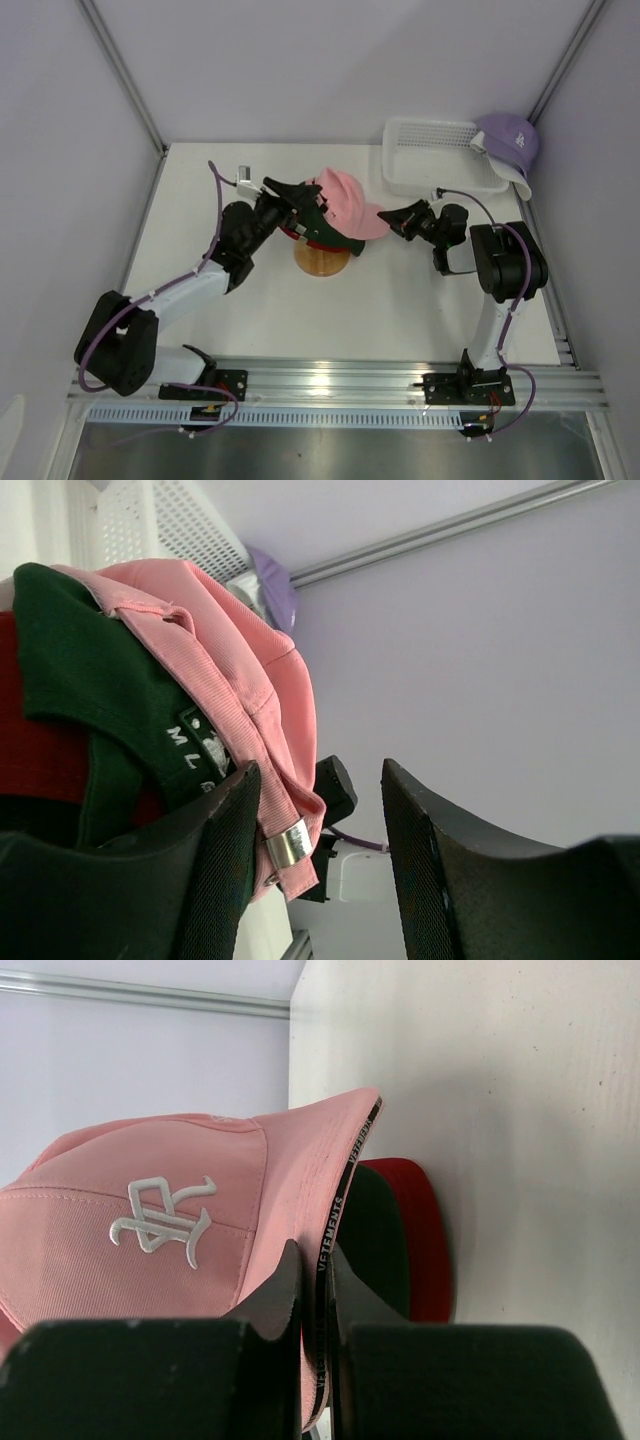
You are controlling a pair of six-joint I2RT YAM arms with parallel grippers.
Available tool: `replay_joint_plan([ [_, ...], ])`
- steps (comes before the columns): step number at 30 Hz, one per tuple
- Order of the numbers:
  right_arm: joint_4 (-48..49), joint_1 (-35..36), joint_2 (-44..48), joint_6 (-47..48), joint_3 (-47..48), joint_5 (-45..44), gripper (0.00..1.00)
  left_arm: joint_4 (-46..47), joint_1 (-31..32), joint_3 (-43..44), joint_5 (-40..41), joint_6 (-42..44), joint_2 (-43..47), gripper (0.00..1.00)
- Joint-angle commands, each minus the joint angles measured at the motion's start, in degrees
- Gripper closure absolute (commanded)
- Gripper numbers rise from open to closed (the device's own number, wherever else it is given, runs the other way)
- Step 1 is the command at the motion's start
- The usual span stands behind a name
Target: Stack the hats
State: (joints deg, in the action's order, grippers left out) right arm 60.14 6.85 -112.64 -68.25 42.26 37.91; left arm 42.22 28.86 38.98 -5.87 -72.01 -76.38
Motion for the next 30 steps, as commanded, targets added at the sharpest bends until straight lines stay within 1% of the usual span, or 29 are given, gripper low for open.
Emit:
replay_joint_plan([
  [1, -4.4, 2.0, 1.0, 7.3, 0.5, -0.2, 1.00, -16.8, -0.3, 6.7, 2.3, 0.1, 2.3, 0.43],
  [2, -4.9, 2.1, 1.1, 7.5, 0.5, -0.5, 1.00, -24.1, -0.3, 7.4, 2.4, 0.6, 2.8, 0.43],
  [3, -5.0, 2.2, 1.1, 7.9, 0.5, -0.6, 1.00, -26.5, -0.2, 7.9, 2.6, 0.8, 3.9, 0.43],
  [10, -4.4, 2.5, 0.3, 7.0, 0.5, -1.1, 1.00, -34.4, -0.1, 5.8, 5.6, 0.1, 9.6, 0.41],
  [11, -4.4, 2.5, 0.2, 6.9, 0.5, -1.3, 1.00, -34.4, -0.1, 5.3, 5.6, 0.1, 9.5, 0.41],
  [15, -4.4, 3.0, 0.3, 7.2, 0.8, -1.2, 1.00, -28.3, -0.1, 4.1, 3.3, -0.1, 6.6, 0.41],
  [18, -6.2, 3.6, 0.9, 8.6, 1.3, -1.3, 1.00, -22.5, -0.2, 5.3, -1.1, -0.4, 2.1, 0.43],
  [19, -7.3, 3.9, 1.2, 9.0, 1.4, -1.3, 1.00, -18.7, -0.2, 5.8, -2.4, -0.5, 1.0, 0.44],
  [20, -8.0, 4.2, 1.8, 9.5, 1.5, -1.7, 1.00, -17.8, -0.1, 6.1, -4.1, -0.6, -0.7, 0.45],
  [22, -9.6, 4.4, 2.5, 10.9, 1.7, -2.2, 1.00, -17.3, -0.1, 7.3, -5.2, -0.7, -1.9, 0.45],
  [25, -11.5, 4.8, 3.5, 12.7, 1.8, -3.2, 1.00, -18.7, -0.1, 8.2, -4.7, -0.2, -2.1, 0.46],
  [26, -11.9, 5.0, 3.7, 13.0, 1.9, -3.5, 1.00, -20.1, 0.0, 8.3, -4.5, -0.1, -1.8, 0.46],
  [30, -13.1, 5.6, 4.4, 14.4, 2.2, -4.4, 1.00, -20.2, 0.0, 7.3, -2.8, 0.6, 0.3, 0.44],
])
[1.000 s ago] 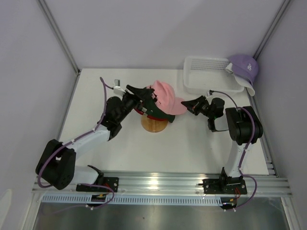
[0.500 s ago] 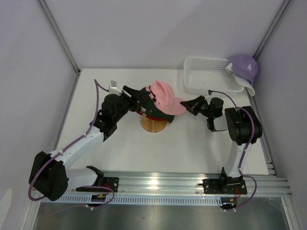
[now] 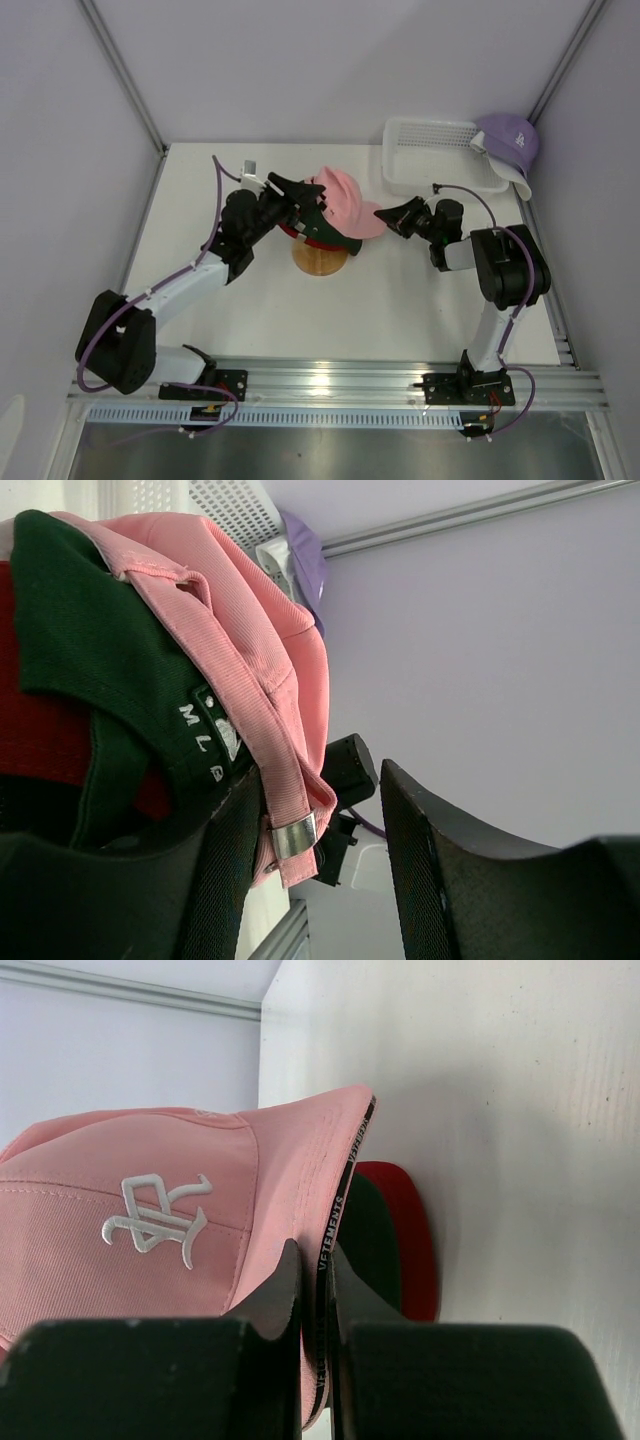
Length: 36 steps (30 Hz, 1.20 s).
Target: Stack the hats
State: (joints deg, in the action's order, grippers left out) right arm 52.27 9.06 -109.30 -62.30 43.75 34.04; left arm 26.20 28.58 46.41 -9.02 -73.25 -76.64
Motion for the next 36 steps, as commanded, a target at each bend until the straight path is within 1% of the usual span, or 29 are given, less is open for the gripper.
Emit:
replay_joint_plan([
  [1, -5.8, 3.5, 1.1, 8.9, 1.0, -0.6, 1.00, -4.0, 0.3, -0.3, 0.7, 1.9, 0.5, 0.44],
  [2, -6.1, 3.8, 1.1, 9.0, 1.4, -0.7, 1.00, -3.5, 0.3, -0.7, 0.9, 1.8, 0.4, 0.44],
  [6, -6.8, 4.7, 1.1, 9.7, 1.7, -1.1, 1.00, 5.8, 0.3, -3.8, 1.5, -0.7, -1.7, 0.45],
  [7, -6.7, 4.9, 1.1, 9.7, 1.7, -1.1, 1.00, 9.2, 0.2, -4.0, 2.3, -1.0, -2.8, 0.45],
  [13, -6.7, 5.1, 1.2, 10.0, 1.3, -1.3, 1.00, 18.5, 0.2, -6.8, 7.1, -1.5, -4.2, 0.47],
  [14, -6.8, 5.2, 1.4, 10.1, 1.3, -1.3, 1.00, 19.1, 0.2, -6.9, 7.4, -1.3, -4.1, 0.53],
  [16, -6.9, 5.2, 1.5, 10.2, 1.4, -1.3, 1.00, 19.9, 0.2, -7.0, 8.0, -0.1, -4.0, 0.60],
  [17, -7.0, 5.2, 1.6, 10.4, 1.4, -1.3, 1.00, 20.5, 0.1, -7.0, 8.0, 0.1, -3.9, 0.67],
  [19, -7.2, 5.3, 1.8, 10.5, 1.3, -1.6, 1.00, 20.9, 0.1, -6.9, 8.0, 0.9, -3.9, 0.77],
  [20, -7.3, 5.2, 1.9, 10.5, 1.3, -1.7, 1.00, 21.0, 0.0, -6.5, 7.9, 1.2, -3.9, 0.91],
  [21, -7.4, 5.2, 2.2, 10.5, 1.2, -1.8, 1.00, 20.9, 0.0, -6.5, 7.7, 1.3, -4.0, 0.98],
  [24, -8.0, 5.0, 2.8, 10.7, 1.0, -2.2, 1.00, 21.1, -0.3, -6.1, 6.9, 1.7, -3.6, 0.99],
  [26, -8.1, 4.7, 3.2, 10.3, 0.8, -2.4, 1.00, 20.6, -0.4, -5.5, 6.4, 2.5, -3.1, 0.99],
  [29, -7.0, 3.1, 4.0, 7.9, 0.2, -2.1, 1.00, 13.7, -0.5, -3.4, 6.3, 5.1, 0.3, 0.99],
  [30, -6.2, 2.5, 4.3, 7.3, 0.1, -1.7, 1.00, 9.2, -0.5, -2.2, 6.5, 7.1, 1.4, 0.99],
  [32, -5.5, 1.2, 5.5, 6.6, -0.2, -1.1, 1.00, 5.0, -0.5, -0.7, 7.6, 9.4, 5.3, 0.99],
  [34, -6.7, 0.6, 7.2, 6.9, -0.2, -1.5, 1.00, -1.3, -0.5, 1.4, 8.7, 12.6, 8.0, 0.99],
  [36, -8.1, 0.3, 8.3, 7.6, -0.1, -2.1, 1.00, -5.7, -0.5, 2.9, 11.0, 14.8, 11.2, 0.99],
])
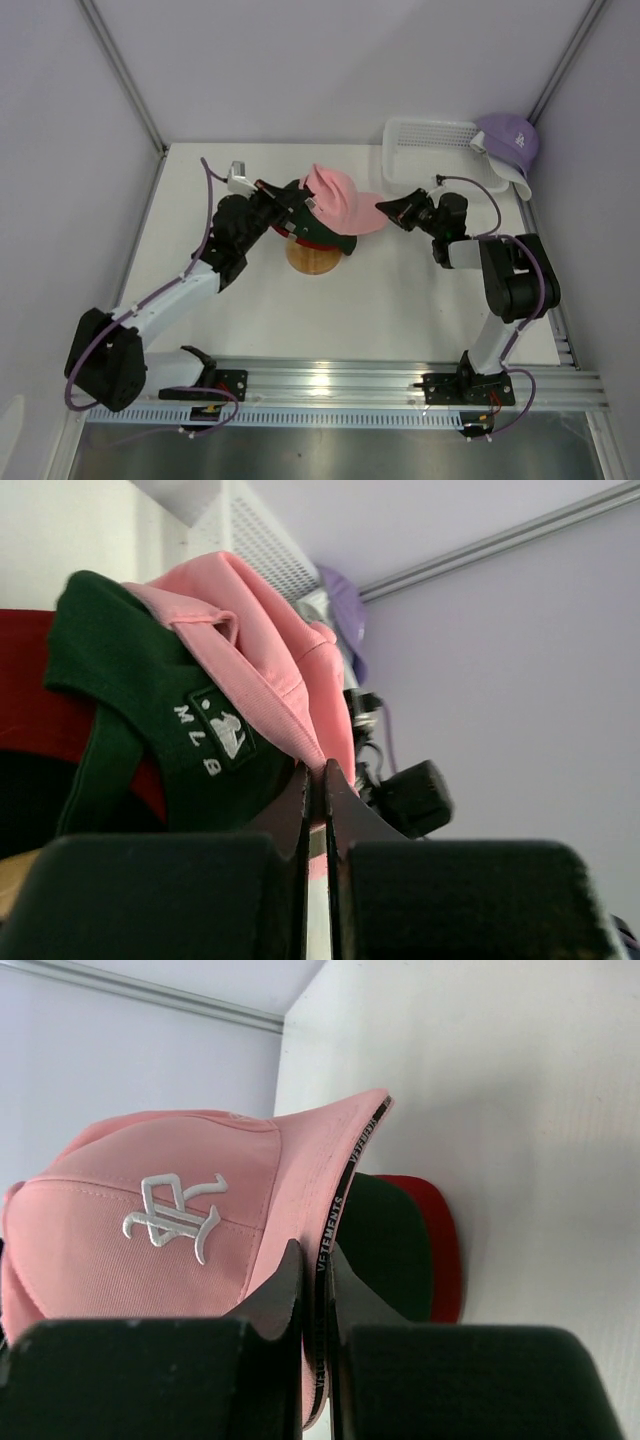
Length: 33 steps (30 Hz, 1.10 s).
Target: Stack the hats
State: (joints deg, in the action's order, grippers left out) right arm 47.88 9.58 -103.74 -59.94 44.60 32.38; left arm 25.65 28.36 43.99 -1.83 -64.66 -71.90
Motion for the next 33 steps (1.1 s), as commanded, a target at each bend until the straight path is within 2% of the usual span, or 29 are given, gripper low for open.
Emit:
replay_joint_plan([
  [1, -4.2, -0.5, 3.3, 5.4, -0.8, -1.2, 1.00, -9.0, -0.3, 6.4, 4.4, 6.7, 7.2, 0.99],
  [6, -4.9, -0.7, 4.1, 5.2, -1.5, -1.9, 1.00, -16.5, -0.9, 5.4, 8.5, 6.8, 12.7, 0.99],
  [10, -3.1, -0.5, 2.6, 4.1, -2.1, -1.7, 1.00, -18.1, -1.5, 0.2, 10.9, 4.9, 17.0, 0.99],
  [15, -2.4, -0.3, -0.8, 4.5, -2.1, -2.2, 1.00, -24.7, -3.0, -6.6, 12.5, 1.3, 20.6, 0.99],
  [20, -2.1, -0.3, -4.4, 5.0, -1.5, -2.6, 1.00, -31.2, -7.1, -11.6, 12.7, -3.5, 24.9, 0.99],
  [26, -1.9, 1.6, -9.8, 5.9, 0.1, -3.2, 1.00, -36.5, -12.5, -17.8, 11.1, -4.0, 29.9, 0.99],
  [29, -1.1, 3.1, -12.8, 6.1, 1.5, -3.6, 1.00, -36.6, -13.8, -18.0, 10.6, -2.1, 28.9, 0.99],
  [33, -0.4, 4.5, -15.5, 6.7, 3.7, -3.5, 1.00, -32.5, -15.1, -19.1, 7.2, 0.8, 23.7, 0.99],
])
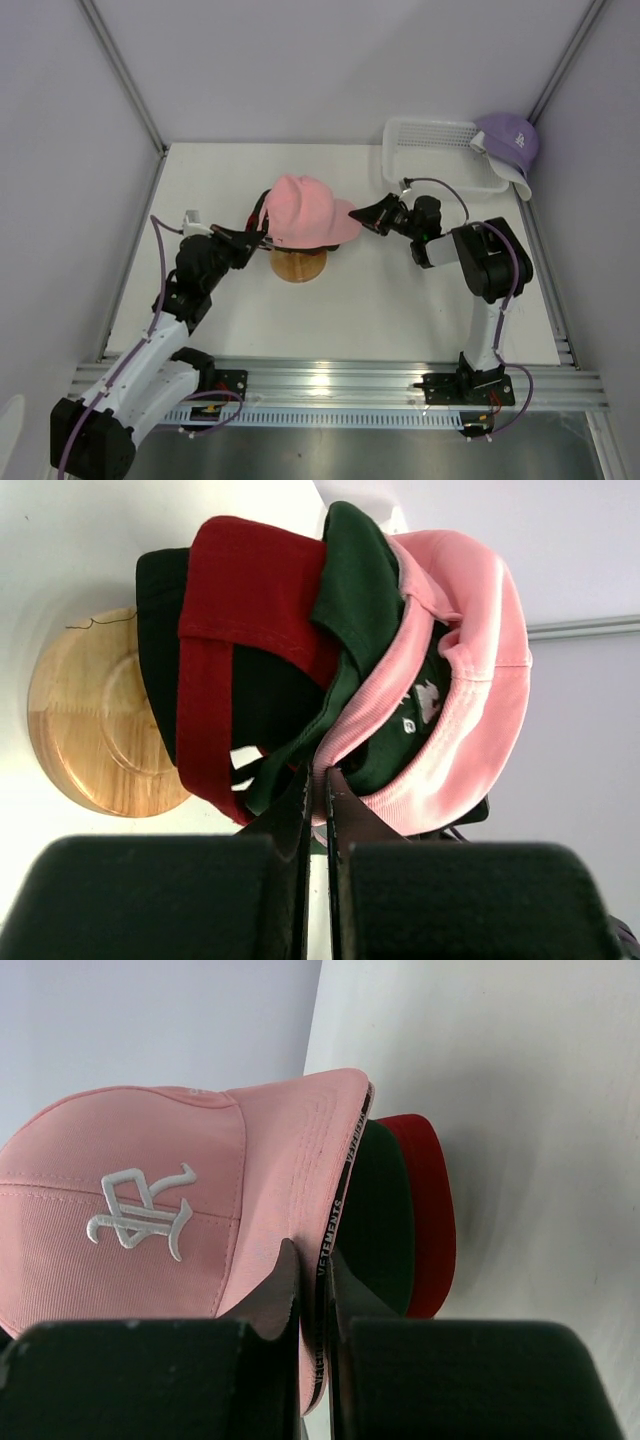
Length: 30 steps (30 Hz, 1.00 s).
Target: Stack the hats
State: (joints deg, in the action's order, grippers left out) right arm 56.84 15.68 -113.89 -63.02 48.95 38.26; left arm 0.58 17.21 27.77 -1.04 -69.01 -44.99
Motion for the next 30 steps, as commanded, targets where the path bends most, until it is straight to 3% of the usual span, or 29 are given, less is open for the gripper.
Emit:
replay_joint_plan([
  [1, -9.2, -1.4, -5.9, 10.8, 0.4, -9.6, 1.00, -6.8, -4.2, -2.9, 5.7, 5.6, -4.0, 0.99],
  [6, -6.1, 0.3, -10.1, 10.6, 3.1, -8.6, 1.00, -7.2, -4.6, -1.1, 5.2, 9.8, -3.8, 0.99],
  [9, -4.7, 1.1, -10.9, 9.5, 2.7, -9.2, 1.00, -8.7, -4.9, -0.2, 6.7, 11.7, -1.1, 0.90],
  [14, -5.4, 1.4, -10.7, 10.1, 2.6, -9.2, 1.00, -9.4, -5.1, 1.7, 4.9, 14.4, 1.9, 0.84],
  [18, -8.9, 1.4, -8.5, 13.4, 4.3, -8.4, 1.00, -8.8, -5.1, 4.5, 2.9, 18.4, 3.0, 0.66],
  [21, -15.2, 1.7, -5.7, 17.1, 6.1, -8.7, 1.00, -9.5, -5.3, 9.3, 3.6, 24.2, 3.8, 0.54],
  [24, -23.8, 2.1, -3.0, 23.4, 9.9, -10.1, 1.00, -9.8, -6.3, 19.7, 2.3, 33.1, 1.2, 0.48],
  [25, -23.9, 2.2, -2.5, 24.3, 10.7, -10.3, 1.00, -10.1, -6.5, 19.8, 1.6, 33.2, 0.0, 0.47],
  [30, -30.2, 2.6, -1.3, 27.3, 14.3, -11.1, 1.00, -19.4, -7.1, 35.8, -8.2, 44.7, -10.2, 0.50],
])
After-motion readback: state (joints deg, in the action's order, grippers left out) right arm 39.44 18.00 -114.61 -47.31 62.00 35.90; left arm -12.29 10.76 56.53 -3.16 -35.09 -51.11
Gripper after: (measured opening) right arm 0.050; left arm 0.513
